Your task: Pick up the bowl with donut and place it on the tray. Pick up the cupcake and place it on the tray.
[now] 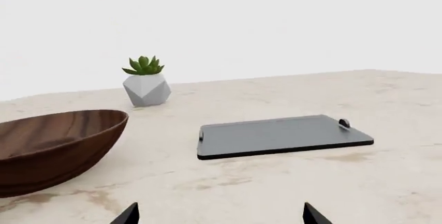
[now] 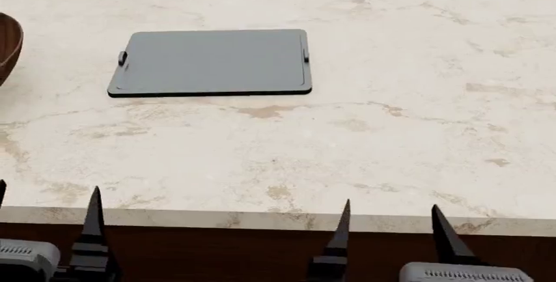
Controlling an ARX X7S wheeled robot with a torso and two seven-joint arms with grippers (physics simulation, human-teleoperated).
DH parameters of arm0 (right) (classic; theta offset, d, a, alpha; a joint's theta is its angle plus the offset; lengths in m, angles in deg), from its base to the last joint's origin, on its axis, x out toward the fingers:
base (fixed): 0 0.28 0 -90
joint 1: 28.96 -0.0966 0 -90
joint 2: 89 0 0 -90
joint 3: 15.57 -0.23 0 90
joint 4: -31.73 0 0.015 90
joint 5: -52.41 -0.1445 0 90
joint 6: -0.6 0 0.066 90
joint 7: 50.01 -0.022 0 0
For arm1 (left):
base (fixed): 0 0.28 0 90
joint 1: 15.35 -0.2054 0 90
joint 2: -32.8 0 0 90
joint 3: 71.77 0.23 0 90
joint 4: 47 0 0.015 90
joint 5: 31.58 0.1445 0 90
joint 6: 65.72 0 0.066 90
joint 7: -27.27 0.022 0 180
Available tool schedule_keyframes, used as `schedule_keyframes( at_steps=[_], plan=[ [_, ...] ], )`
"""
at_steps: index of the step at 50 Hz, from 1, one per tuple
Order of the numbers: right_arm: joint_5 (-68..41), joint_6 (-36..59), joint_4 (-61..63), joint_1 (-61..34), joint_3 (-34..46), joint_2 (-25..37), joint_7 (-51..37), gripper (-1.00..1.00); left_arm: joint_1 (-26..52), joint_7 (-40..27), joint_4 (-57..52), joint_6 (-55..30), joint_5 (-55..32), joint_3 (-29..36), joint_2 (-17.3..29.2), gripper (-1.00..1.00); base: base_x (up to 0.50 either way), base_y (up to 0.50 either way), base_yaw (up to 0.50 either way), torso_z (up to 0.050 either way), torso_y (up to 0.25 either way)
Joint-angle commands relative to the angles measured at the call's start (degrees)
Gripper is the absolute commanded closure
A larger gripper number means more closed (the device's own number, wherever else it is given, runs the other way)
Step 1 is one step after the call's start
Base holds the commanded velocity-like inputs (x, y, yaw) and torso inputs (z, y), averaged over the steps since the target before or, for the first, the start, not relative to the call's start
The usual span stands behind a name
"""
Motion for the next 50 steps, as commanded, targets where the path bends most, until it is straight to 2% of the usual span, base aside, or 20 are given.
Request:
schedule_keyframes(
  at_steps=[1,8,13,23,29,39,50],
  plan=[
    [-3.0,16.1,8.8,-11.5,1.2,2.7,-1.6,-1.0,9.6,-1.2,-9.3,-16.3,-0.5,-0.5,2.4,-1.0,0.0,0.5,0.0,0.0,0.0],
    [-3.7,16.8,8.2,-12.8,2.0,2.2,-1.8,-1.0,9.1,-1.3,-12.1,-17.6,-0.8,-0.4,2.8,-1.0,0.0,0.5,0.0,0.0,0.0],
    [-5.0,16.4,8.3,-12.6,1.7,1.8,-1.7,-1.0,7.0,-1.2,-14.8,-16.8,-2.2,-2.6,2.7,-1.0,0.0,0.5,0.0,0.0,0.0],
    [-5.1,14.7,7.4,-12.3,3.5,2.1,-1.1,-1.0,5.5,-1.6,-16.5,-16.3,-2.0,-1.6,3.2,-1.0,0.0,0.5,0.0,0.0,0.0],
    [-4.8,15.4,6.0,-13.2,4.0,2.1,-2.0,-1.0,4.9,-1.5,-17.4,-16.3,-3.6,-4.4,3.2,-1.0,0.0,0.5,0.0,0.0,0.0],
    [-4.9,16.0,4.8,-14.0,4.8,1.8,-2.9,-1.0,3.1,-1.5,-14.2,-12.2,-4.5,-5.8,2.7,-1.0,0.0,0.5,0.0,0.0,0.0],
    [-5.3,15.7,4.8,-14.1,5.5,2.0,-3.3,-1.0,2.9,-1.9,-14.2,-12.0,-4.7,-5.5,3.0,-1.0,0.0,0.5,0.0,0.0,0.0]
  ],
)
